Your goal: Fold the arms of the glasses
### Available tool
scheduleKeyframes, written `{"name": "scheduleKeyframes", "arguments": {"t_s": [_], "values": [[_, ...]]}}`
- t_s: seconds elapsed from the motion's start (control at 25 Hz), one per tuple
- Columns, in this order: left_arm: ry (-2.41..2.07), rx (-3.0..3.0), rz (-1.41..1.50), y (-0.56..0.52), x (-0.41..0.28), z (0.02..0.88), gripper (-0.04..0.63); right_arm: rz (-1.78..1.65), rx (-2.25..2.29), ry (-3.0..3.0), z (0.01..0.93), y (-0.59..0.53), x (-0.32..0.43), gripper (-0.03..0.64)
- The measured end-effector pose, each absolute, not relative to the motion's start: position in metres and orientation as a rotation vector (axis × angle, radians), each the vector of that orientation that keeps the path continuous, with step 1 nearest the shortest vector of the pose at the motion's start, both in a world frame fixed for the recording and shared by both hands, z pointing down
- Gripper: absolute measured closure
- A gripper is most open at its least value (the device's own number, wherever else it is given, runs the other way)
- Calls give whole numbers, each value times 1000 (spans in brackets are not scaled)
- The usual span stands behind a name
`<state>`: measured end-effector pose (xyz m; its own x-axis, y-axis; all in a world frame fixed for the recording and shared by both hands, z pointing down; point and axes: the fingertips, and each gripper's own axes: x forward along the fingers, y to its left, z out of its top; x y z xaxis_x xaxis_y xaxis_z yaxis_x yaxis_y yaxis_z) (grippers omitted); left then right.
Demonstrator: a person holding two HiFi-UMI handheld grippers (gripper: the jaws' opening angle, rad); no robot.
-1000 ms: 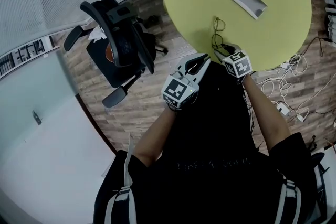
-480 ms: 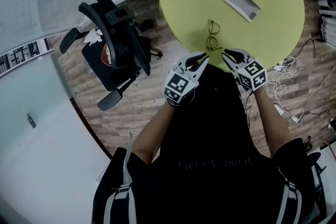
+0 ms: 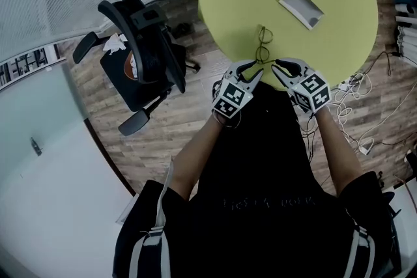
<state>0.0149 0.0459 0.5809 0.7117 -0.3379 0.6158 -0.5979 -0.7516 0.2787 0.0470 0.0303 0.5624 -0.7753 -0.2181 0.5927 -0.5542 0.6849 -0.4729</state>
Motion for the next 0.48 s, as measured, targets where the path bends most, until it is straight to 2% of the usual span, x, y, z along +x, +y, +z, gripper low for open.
{"name": "scheduleKeyframes", "arguments": {"t_s": [0.24,0.36,0.48], "values": [[-686,2472,780,45,25,589,495,902,554,-2407,556,23,40,538],[-678,2462,779,44,29,592,495,906,557,-2409,557,21,41,570],[-668,2458,786,44,31,595,495,909,545,-2412,558,20,41,575]]}}
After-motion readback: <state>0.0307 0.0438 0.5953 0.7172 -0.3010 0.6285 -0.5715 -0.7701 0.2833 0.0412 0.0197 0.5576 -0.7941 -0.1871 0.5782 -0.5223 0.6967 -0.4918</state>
